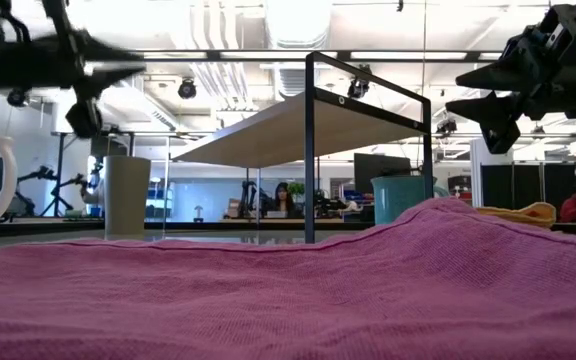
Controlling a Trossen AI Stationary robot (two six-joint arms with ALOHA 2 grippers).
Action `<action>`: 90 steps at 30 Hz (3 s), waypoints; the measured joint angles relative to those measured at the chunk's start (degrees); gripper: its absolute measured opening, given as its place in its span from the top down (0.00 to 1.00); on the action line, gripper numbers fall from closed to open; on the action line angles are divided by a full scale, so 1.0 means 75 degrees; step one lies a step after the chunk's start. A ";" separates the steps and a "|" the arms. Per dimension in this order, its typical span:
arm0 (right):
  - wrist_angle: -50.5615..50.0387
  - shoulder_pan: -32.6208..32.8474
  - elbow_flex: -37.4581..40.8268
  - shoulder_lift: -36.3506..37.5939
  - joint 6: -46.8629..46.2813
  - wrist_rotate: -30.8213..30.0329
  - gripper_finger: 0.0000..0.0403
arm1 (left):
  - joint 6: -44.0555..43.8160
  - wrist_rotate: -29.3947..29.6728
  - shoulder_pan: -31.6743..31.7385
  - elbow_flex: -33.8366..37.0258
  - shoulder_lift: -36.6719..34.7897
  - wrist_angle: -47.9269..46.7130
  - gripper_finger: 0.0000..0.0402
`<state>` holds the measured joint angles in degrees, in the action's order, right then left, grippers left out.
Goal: Stack small to large cups/mugs on shelf
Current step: Put the white mug on the shelf
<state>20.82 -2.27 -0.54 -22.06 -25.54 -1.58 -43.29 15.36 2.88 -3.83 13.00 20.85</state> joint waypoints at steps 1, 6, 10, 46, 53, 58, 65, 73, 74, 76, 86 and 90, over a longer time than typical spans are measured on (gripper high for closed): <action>0.0006 -0.0002 0.0000 0.0003 0.0000 0.0000 0.55 | 0.0359 -0.0340 -0.0013 -0.0224 0.0086 -0.0172 0.88; 0.0143 -0.0002 0.0000 0.0001 0.0004 -0.0003 0.55 | 0.1911 -0.1319 -0.0031 -0.2400 0.0967 -0.3132 0.88; 0.0113 -0.0002 0.0000 0.0001 0.0004 -0.0003 0.55 | 0.2901 -0.1650 -0.0047 -0.4342 0.2331 -0.5949 0.88; 0.0085 -0.0002 0.0000 0.0000 0.0003 -0.0003 0.55 | -0.0585 -0.1447 -0.5663 -0.6839 0.7427 -1.0219 0.73; 0.0083 -0.0002 -0.0001 0.0000 0.0003 -0.0003 0.55 | -0.0717 -0.1806 -0.5663 -0.6915 0.7919 -1.0120 0.63; 0.0083 -0.0002 0.0000 0.0000 0.0001 -0.0003 0.55 | -0.0781 -0.1808 -0.5663 -0.6850 0.8181 -1.0004 0.63; 0.0085 -0.0002 0.0000 0.0000 0.0001 -0.0003 0.55 | -0.1264 -0.1798 -0.5660 -0.6678 0.8743 -1.0061 0.63; 0.0086 -0.0002 0.0000 0.0000 0.0000 -0.0004 0.55 | -0.4067 -0.1801 -0.5750 -0.6669 0.8850 -1.0052 0.63; 0.0085 -0.0002 0.0000 0.0001 0.0000 -0.0005 0.55 | -0.4313 -0.1805 -0.5808 -0.6669 0.8807 -1.0052 0.62; 0.0087 -0.0002 0.0000 0.0000 0.0000 -0.0006 0.55 | -0.4783 -0.1811 -0.5949 -0.6669 0.8759 -1.0052 0.62; 0.0090 -0.0002 0.0000 0.0000 0.0000 -0.0003 0.55 | -0.7635 -0.1826 -0.6633 -0.6587 0.8753 -1.0052 0.62; 0.0090 -0.0002 0.0000 0.0000 0.0000 -0.0006 0.55 | -0.8474 -0.1794 -0.6752 -0.6587 0.8753 -1.0049 0.62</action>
<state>21.50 -2.28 -0.54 -22.06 -25.54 -1.63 -106.84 1.90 -47.76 -53.23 78.65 -54.52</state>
